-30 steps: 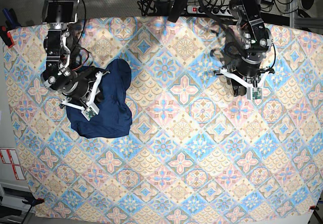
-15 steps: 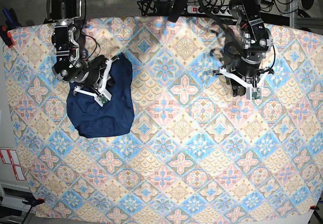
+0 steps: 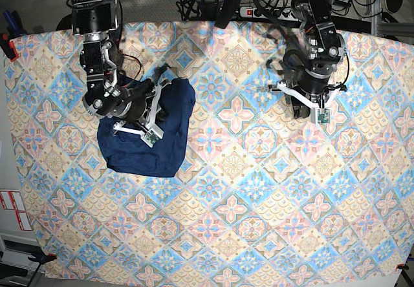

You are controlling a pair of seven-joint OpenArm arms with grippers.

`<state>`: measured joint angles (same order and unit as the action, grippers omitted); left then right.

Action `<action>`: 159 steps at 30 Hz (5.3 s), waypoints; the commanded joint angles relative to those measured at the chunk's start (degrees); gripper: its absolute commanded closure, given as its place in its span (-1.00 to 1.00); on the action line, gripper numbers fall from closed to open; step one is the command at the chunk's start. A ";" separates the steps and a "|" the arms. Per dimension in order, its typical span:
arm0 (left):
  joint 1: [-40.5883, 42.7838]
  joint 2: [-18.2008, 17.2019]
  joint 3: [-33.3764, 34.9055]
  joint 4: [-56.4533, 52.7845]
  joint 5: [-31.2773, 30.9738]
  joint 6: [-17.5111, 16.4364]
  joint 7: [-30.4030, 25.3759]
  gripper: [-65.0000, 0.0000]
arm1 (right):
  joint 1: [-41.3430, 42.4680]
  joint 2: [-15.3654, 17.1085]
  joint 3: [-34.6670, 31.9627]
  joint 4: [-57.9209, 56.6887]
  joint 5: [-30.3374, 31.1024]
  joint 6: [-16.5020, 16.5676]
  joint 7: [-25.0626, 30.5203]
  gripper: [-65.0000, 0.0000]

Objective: Fold the T-shirt properly

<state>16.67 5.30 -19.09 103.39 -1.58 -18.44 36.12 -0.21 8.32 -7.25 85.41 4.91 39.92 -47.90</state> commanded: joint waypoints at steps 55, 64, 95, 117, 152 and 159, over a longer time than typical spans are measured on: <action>-0.09 0.11 0.15 1.00 -0.48 -0.07 -1.35 0.67 | 4.03 5.27 17.05 -14.50 -12.07 0.08 1.61 0.81; 0.26 0.11 0.15 1.00 -0.48 -0.07 -1.35 0.67 | -2.30 5.18 17.49 1.06 -11.81 0.08 1.53 0.81; 1.05 0.19 0.06 1.09 -0.57 -0.07 -1.35 0.67 | -3.97 -2.47 2.01 1.58 -11.72 0.08 0.21 0.81; 1.22 0.19 0.06 1.35 -0.57 -0.07 -1.35 0.67 | 1.66 -5.02 2.45 0.09 -11.72 0.08 1.26 0.81; 28.04 -0.33 0.06 12.17 -7.78 -0.16 -1.44 0.67 | -31.22 -3.96 36.48 22.59 -2.93 0.08 -1.29 0.85; 33.93 -0.25 0.06 12.25 -7.87 -0.16 -1.79 0.67 | -38.78 -3.96 44.56 22.24 2.70 0.08 -1.29 0.85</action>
<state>49.50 5.13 -18.87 114.65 -9.10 -18.46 35.31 -38.57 3.92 36.93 106.87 6.55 39.81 -50.17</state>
